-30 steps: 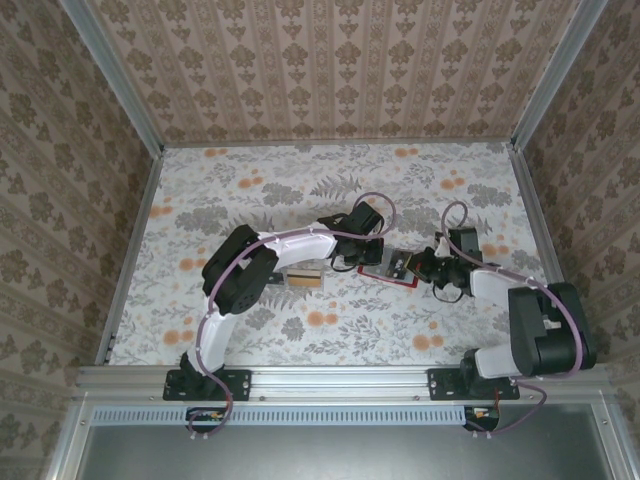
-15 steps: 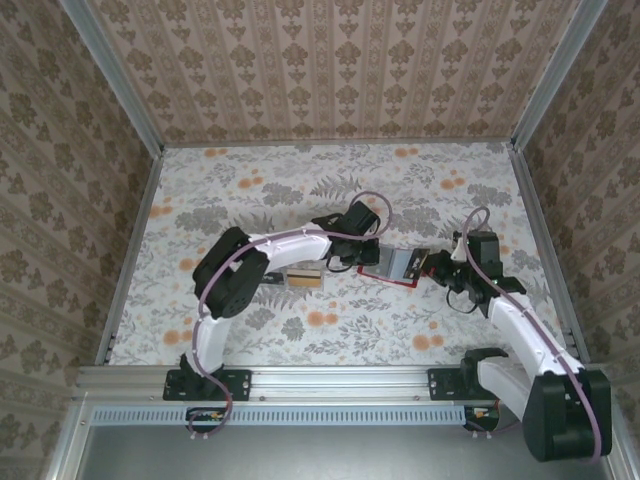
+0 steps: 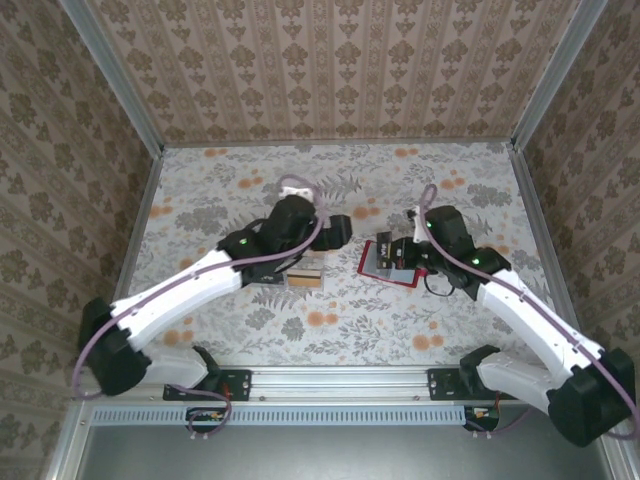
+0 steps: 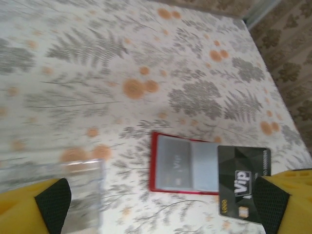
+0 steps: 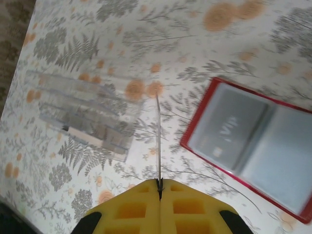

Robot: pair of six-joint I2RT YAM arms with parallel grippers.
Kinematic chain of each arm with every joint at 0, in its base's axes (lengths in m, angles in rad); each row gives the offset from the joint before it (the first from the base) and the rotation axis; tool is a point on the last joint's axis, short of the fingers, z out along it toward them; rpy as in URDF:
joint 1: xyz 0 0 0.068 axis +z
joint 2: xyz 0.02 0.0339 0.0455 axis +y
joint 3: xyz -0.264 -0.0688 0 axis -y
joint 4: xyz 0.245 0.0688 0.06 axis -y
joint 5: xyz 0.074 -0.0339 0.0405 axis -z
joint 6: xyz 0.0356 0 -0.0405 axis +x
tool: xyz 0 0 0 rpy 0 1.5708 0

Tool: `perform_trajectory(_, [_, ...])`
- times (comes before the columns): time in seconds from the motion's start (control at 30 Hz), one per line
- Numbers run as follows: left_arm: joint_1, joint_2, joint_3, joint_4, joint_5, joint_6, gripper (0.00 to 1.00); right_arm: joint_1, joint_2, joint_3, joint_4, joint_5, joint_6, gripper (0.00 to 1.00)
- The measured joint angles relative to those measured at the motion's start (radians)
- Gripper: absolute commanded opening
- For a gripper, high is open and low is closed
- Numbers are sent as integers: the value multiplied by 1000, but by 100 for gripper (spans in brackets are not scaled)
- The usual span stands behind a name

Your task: Take the credit cards out of the card holder

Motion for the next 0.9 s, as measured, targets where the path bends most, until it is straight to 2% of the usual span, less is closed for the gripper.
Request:
perform_trajectory(0.23, [13,-401,-157,-154,-182,-14,100,187,245,253,-41,74,-107,0])
perform_trajectory(0.43, [20,-669,-204,-307,-298,-32,100,331,519,508,-116,115,-230,0])
perform_trajectory(0.6, [20,-808,-203,-437,-370,-41,100,423,705,726,-199,140,-348,0])
perform_trajectory(0.9, [20,-923,-199,-597,-435,-44,100,556,958,1051,-324,189,-578,0])
